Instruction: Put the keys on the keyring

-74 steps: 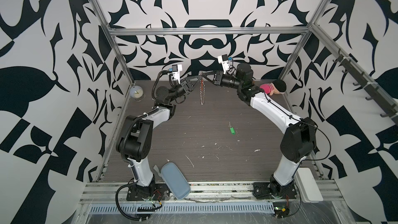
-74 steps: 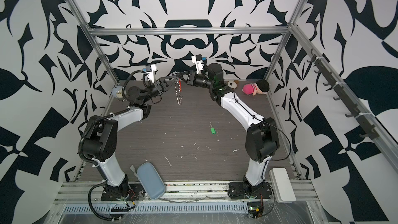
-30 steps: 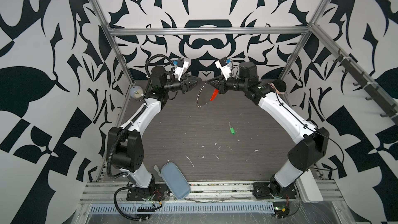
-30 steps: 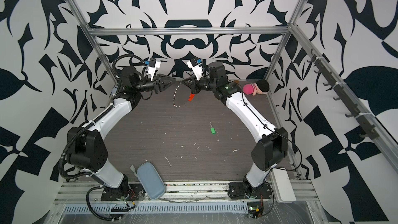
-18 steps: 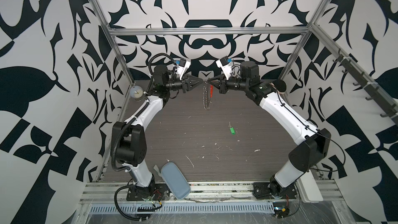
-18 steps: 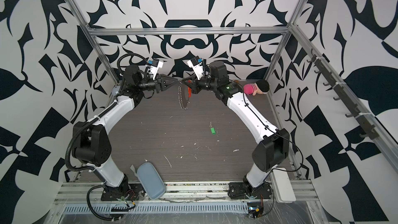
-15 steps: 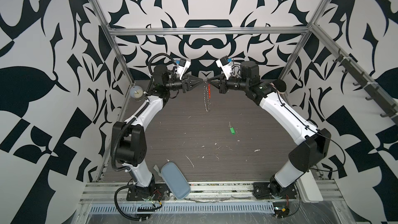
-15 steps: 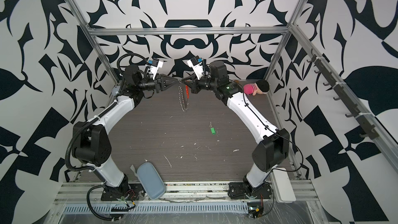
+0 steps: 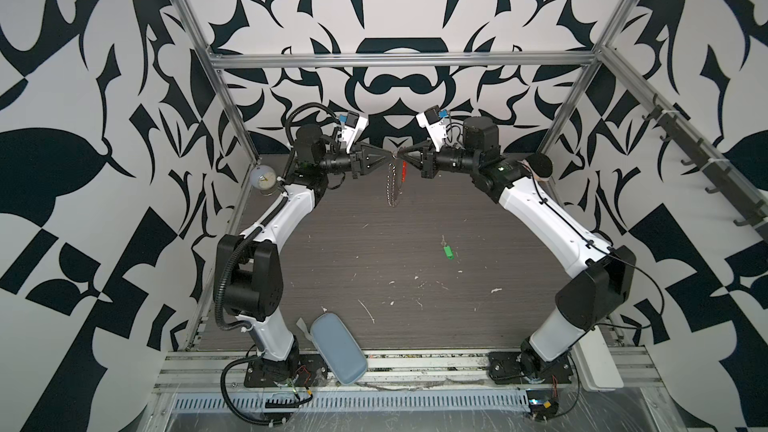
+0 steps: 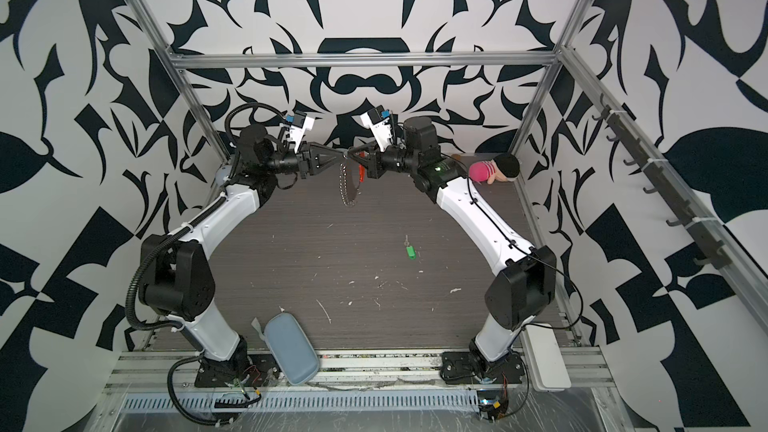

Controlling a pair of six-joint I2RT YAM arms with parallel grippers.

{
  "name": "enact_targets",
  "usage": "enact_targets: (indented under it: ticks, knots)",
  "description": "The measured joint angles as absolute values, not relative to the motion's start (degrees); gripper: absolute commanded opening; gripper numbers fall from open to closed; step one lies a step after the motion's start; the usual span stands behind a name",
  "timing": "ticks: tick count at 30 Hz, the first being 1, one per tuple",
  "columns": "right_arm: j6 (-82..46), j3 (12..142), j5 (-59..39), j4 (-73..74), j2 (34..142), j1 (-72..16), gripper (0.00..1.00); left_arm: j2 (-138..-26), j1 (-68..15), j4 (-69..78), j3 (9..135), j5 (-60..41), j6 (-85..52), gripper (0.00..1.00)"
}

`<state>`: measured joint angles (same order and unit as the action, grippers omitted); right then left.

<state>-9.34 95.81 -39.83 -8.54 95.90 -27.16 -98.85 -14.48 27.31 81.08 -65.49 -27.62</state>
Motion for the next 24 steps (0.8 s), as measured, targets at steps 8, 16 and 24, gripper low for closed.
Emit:
enact_targets:
  ticks: [8, 16, 24]
  knots:
    - [-10.1, 95.8, -39.8, -8.2, 96.6, -27.4, 0.00, -98.8, -14.5, 28.0, 81.1, -65.8, -28.1, 0.25]
    - [-10.9, 96.7, -40.0, -7.4, 97.1, -28.0, 0.00, -98.8, -14.5, 28.7, 81.1, -66.0, -29.2, 0.16]
    - [-11.2, 96.8, -40.1, -7.2, 98.0, -28.3, 0.00, -98.9, -14.4, 29.1, 81.1, -67.3, -30.3, 0.03]
